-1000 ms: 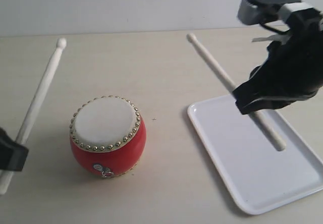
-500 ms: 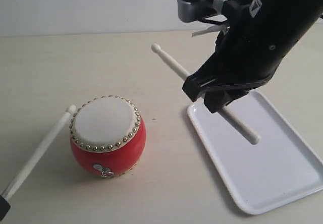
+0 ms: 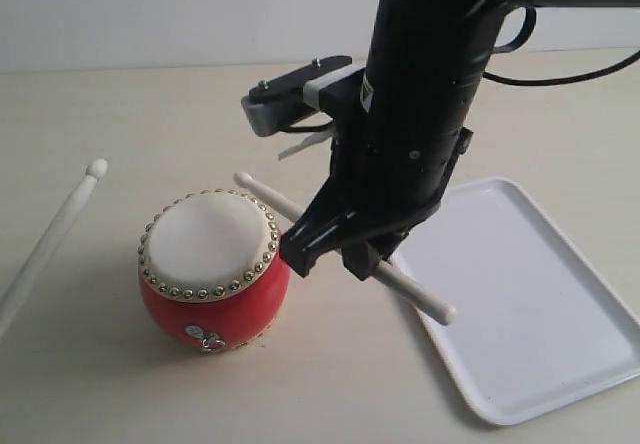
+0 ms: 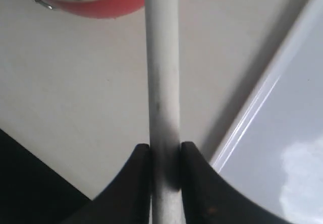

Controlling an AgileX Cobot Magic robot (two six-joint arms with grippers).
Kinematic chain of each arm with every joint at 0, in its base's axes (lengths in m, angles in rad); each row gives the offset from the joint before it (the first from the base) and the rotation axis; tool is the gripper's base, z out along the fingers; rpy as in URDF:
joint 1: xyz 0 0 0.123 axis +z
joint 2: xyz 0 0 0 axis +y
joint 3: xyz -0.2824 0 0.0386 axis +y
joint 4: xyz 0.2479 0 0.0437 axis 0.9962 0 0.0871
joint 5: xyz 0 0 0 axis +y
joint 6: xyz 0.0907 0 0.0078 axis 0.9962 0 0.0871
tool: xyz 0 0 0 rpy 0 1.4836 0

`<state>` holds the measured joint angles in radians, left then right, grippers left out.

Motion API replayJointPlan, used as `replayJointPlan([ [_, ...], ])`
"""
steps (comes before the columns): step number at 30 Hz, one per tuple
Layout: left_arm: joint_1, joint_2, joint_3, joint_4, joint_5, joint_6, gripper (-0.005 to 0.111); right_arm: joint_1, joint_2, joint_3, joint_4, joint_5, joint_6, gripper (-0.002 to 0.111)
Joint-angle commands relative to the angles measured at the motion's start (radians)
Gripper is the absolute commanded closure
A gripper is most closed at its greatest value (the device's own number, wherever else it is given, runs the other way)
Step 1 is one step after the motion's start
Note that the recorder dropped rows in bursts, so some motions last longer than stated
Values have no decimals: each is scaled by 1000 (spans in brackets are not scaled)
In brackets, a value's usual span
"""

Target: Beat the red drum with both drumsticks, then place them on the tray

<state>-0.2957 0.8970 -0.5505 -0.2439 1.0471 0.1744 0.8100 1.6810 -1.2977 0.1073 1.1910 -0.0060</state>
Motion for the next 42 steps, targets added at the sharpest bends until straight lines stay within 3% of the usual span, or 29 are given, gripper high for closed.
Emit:
replayJointPlan([
  [1,2,-12,0,48,15,-17,107,4,-9,-93,8,30,-17,108],
  [5,2,-12,0,53,-22,-17,107,15,10,-52,103,30,-51,108],
  [11,2,-12,-2,27,-30,12,107,55,103,2,65,30,-62,108],
  [18,-3,35,-103,-14,38,84,107,55,-10,-70,65,30,-60,108],
  [27,-171,332,-115,22,87,160,107,55,-140,-86,23,30,-14,108],
  [32,-174,420,-120,23,92,151,107,55,-148,-86,23,30,-9,108],
  [37,-168,289,-150,30,128,125,107,55,-125,-67,33,30,-7,108],
  [42,-119,47,-153,244,146,-21,107,55,-45,31,65,30,-9,108],
])
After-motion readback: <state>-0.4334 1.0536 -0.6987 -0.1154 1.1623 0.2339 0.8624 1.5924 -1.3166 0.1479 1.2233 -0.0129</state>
